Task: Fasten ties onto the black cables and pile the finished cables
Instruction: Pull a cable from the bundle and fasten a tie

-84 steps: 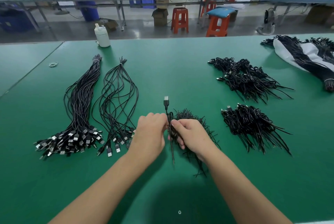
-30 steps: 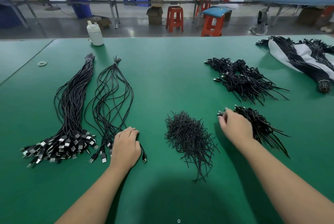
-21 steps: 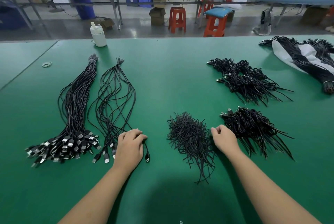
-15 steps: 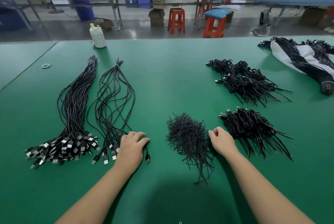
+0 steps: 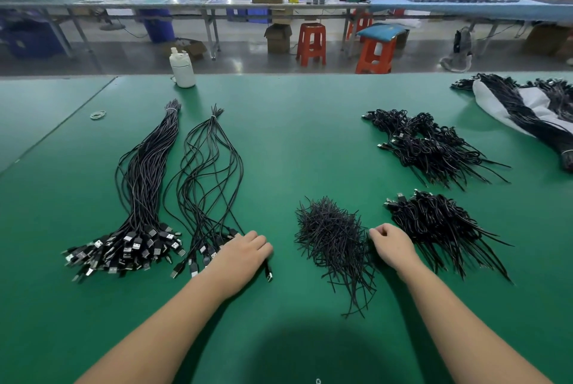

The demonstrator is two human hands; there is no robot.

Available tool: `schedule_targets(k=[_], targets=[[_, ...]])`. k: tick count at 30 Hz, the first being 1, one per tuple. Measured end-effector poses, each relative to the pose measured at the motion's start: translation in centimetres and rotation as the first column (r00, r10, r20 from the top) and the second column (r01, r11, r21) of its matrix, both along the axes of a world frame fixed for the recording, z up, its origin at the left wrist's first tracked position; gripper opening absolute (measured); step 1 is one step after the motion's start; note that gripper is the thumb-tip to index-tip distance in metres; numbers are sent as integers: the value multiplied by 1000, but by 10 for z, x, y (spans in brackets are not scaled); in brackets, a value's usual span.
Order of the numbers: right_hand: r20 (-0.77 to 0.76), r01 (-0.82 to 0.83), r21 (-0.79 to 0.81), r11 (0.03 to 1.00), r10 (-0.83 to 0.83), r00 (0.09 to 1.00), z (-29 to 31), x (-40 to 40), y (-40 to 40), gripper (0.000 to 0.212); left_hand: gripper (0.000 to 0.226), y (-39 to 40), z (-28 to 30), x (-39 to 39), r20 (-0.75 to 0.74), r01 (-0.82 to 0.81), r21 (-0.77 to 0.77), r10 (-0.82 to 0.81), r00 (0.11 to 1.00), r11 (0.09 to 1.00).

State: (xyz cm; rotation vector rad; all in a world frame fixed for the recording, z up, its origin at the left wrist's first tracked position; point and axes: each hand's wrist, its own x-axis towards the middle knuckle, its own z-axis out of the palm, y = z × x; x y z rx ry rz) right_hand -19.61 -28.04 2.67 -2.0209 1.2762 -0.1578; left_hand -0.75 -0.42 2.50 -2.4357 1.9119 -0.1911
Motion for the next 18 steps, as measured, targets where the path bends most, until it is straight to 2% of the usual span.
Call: schedule_targets(k=[3, 5, 8, 10, 13, 16, 18], targets=[[115, 38, -127, 991, -23, 993, 8, -6, 7, 25, 28, 0, 0, 0, -7, -9, -14, 9, 1000, 1000], [193, -8, -241, 970, 56, 980, 15, -6, 18, 25, 32, -1, -1, -1, -65, -49, -93, 43, 997, 994], [234, -137, -341, 930, 226, 946, 29, 4, 40, 16, 41, -9, 7, -5, -344, -314, -255, 218, 913, 915], [250, -230, -362, 903, 332, 910, 36, 16, 57, 15, 39, -16, 20, -8, -443, -426, -356, 252, 861, 832], [310, -384, -260, 886, 453, 836, 47, 32, 84, 31, 22, -25, 46, -22, -580, -478, -469, 149, 801, 743], [428, -593, -40, 804, 550, 717, 55, 45, 110, 60, 24, -27, 75, -39, -734, -543, -459, 44, 678, 703], [531, -668, 47, 743, 548, 647, 58, 54, 126, 66, 28, -27, 89, -48, -803, -570, -449, -31, 595, 688]])
